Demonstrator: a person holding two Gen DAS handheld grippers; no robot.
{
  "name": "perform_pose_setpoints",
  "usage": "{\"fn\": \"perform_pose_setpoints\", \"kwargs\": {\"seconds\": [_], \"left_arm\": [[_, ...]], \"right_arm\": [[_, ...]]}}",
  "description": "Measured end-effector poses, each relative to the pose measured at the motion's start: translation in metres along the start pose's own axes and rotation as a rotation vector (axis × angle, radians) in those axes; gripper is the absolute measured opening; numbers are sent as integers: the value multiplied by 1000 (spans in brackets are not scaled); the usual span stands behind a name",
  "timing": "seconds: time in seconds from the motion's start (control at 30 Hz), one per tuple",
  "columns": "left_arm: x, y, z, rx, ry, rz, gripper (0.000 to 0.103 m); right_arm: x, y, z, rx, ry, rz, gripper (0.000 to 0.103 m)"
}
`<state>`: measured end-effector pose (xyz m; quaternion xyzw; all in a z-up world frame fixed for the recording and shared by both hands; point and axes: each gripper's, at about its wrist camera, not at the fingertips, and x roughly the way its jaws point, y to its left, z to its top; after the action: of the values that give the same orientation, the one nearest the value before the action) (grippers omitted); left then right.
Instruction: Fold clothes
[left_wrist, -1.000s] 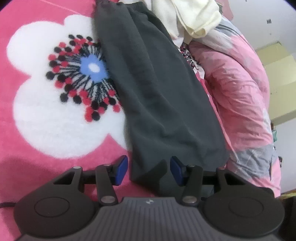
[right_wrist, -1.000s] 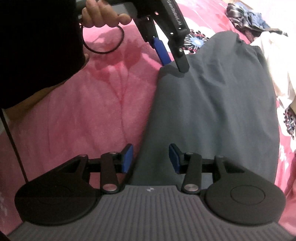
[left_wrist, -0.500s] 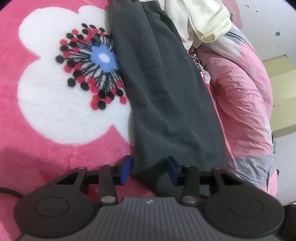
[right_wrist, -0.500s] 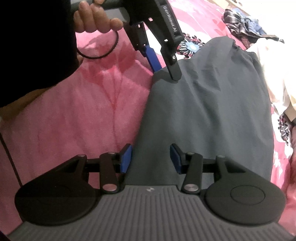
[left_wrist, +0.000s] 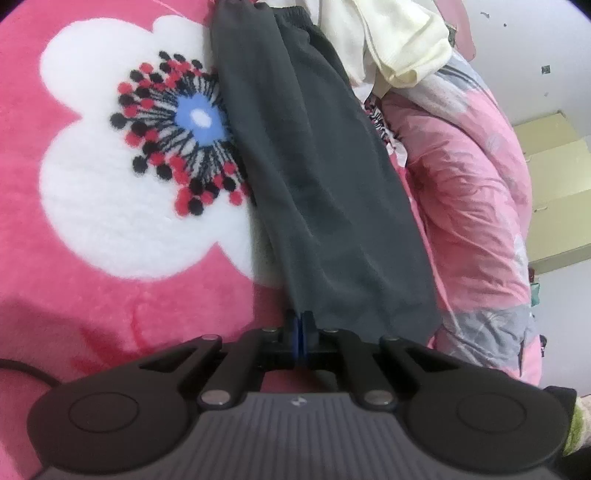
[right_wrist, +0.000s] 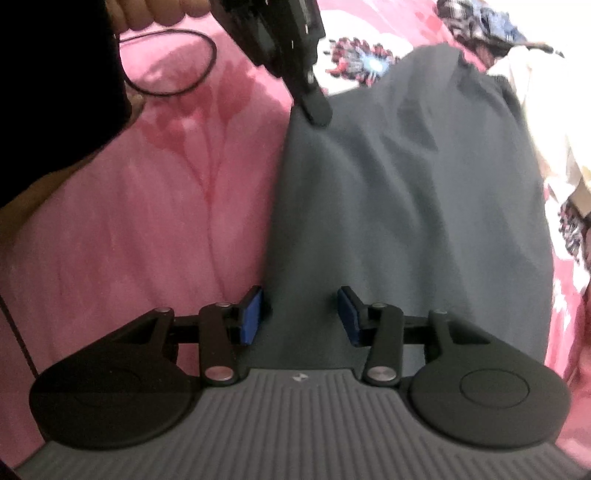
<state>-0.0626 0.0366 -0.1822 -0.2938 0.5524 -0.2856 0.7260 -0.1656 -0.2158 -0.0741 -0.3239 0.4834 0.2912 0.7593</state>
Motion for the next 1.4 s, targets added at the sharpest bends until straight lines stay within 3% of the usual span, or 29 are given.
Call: {"fn": "perform_pose_setpoints", "kwargs": {"seconds": [0.07,0.23,0.33,0.37,0.47,0.6,0.73,0.83,0.93,1.07,1.27,1.4], "left_arm": [[-1,-1,1,-1,-2,-6,2],[0,-5,5,-8,4,-28,2],[3,-13,12,-3,0,-59,2],[5,-15,15,4,0,-67,2],[15,-27,24,57,-7,-75,5],[36,-41,36,140,-9,-76,11],[60,-45,45,149,18,-74,26],[66,-41,50,133,15,-91,39],[71,-34,54,91,23,-97,41],[68,-23,56,15,30,-136,46],[67,-18,58,-45,29,-181,49],[66,-17,59,-71,29,-203,49]], "right_arm": [[-1,0,1,0,-4,-6,27],[-2,8,5,-52,-21,-57,31],[0,1,5,4,-9,-18,24],[0,-5,5,48,-7,6,13],[-7,-32,2,235,-32,108,7],[-9,-68,-13,486,-37,186,6],[0,-101,-34,737,-21,245,6],[4,-119,-49,859,-15,241,9],[6,-131,-59,921,0,210,11],[-2,-138,-66,932,-6,158,17],[-32,-127,-37,729,-150,28,19],[-30,-107,-2,587,-196,97,28]]}}
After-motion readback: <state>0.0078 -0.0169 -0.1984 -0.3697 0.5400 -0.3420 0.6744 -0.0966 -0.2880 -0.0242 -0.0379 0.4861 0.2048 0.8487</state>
